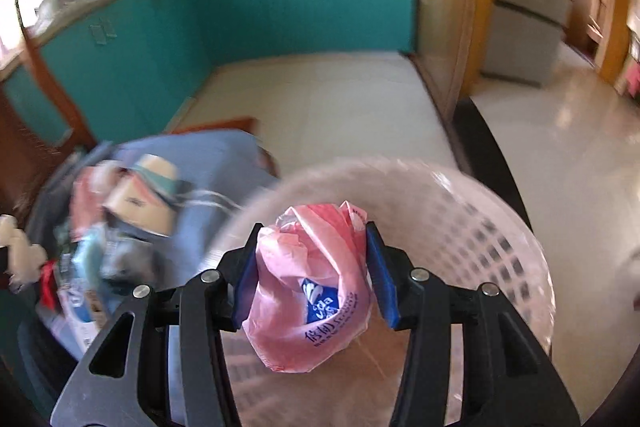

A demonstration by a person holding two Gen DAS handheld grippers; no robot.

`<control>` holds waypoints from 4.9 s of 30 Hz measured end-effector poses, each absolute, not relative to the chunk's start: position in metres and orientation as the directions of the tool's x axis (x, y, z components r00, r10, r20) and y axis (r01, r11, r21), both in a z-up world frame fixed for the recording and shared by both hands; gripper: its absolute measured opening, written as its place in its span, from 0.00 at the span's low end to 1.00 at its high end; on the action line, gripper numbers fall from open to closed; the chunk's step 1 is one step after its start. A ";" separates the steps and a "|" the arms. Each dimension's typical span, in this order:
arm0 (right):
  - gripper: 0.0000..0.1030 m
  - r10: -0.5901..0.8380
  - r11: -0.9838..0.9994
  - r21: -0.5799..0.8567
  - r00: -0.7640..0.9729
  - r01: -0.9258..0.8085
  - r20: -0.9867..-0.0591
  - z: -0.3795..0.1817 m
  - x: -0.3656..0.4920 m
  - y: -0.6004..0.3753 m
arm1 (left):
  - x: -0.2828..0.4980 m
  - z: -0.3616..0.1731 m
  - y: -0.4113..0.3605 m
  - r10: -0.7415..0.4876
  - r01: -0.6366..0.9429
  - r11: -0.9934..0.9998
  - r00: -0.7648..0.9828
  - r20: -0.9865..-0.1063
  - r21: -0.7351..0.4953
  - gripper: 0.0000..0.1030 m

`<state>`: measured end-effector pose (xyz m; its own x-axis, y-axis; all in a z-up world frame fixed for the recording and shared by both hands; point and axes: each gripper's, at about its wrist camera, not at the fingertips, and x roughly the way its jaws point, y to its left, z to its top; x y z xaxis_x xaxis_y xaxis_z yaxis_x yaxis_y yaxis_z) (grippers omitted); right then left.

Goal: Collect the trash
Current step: 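Drop the pink bag and white tissue into the white basket with both tools, then grasp the white ointment box with the right tool, then grasp the green leaves with the left tool while the right tool holds the box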

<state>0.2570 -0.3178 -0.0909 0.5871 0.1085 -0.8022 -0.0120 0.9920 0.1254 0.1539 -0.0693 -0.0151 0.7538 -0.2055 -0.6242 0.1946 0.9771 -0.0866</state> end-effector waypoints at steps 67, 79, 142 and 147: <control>0.41 0.420 0.876 0.221 0.451 -0.430 -0.787 -0.126 0.212 -0.147 | 0.147 -0.146 0.088 0.125 -0.273 0.962 0.515 -0.848 -0.024 0.37; 0.52 0.399 0.871 0.187 0.432 -0.455 -0.809 -0.138 0.212 -0.132 | 0.127 -0.099 0.067 0.075 -0.196 0.978 0.634 -0.770 -0.066 0.35; 0.39 0.450 0.881 0.243 0.561 -0.406 -0.695 -0.103 0.214 -0.167 | 0.124 -0.052 0.050 0.129 -0.197 0.980 0.747 -0.653 -0.031 0.11; 0.39 0.440 0.890 0.245 0.588 -0.384 -0.679 -0.094 0.217 -0.178 | 0.119 -0.028 0.036 0.093 -0.152 0.987 0.790 -0.606 -0.046 0.11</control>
